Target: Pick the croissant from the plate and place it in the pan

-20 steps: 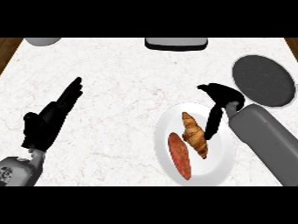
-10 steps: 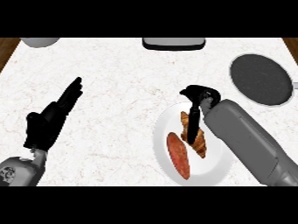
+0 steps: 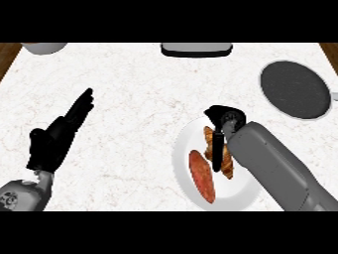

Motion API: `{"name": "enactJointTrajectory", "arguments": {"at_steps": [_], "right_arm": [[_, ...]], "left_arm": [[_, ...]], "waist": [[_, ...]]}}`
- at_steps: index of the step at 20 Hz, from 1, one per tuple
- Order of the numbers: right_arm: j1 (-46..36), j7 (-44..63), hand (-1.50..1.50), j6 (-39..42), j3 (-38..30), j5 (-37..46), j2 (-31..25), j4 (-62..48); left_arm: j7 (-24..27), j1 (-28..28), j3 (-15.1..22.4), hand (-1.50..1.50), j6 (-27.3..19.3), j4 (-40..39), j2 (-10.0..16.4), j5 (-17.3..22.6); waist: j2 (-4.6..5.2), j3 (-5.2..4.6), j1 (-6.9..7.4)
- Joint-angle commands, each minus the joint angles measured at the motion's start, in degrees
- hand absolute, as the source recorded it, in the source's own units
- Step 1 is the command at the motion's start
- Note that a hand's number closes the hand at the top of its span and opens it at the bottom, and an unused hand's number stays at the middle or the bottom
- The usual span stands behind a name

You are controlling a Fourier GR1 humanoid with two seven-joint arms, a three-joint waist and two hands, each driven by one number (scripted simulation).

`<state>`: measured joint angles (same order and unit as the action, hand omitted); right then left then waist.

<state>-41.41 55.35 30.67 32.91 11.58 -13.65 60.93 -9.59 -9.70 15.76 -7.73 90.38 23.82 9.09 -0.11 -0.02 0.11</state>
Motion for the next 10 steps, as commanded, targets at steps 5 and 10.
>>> {"name": "enactJointTrajectory", "arguments": {"at_steps": [5, 10], "right_arm": [[2.74, 5.56, -1.50, 3.72, -1.34, 3.66, 0.78, 2.29], [3.92, -1.36, -1.50, -2.53, -0.81, 11.77, 5.36, -6.38]], "left_arm": [[-1.52, 1.58, -5.20, 0.00, 5.44, 1.49, 1.96, 2.15], [-0.83, -0.09, -4.40, 0.00, 3.54, -0.37, -2.55, -2.04]], "waist": [[0.00, 0.01, -0.01], [0.20, 0.02, 0.20]]}}
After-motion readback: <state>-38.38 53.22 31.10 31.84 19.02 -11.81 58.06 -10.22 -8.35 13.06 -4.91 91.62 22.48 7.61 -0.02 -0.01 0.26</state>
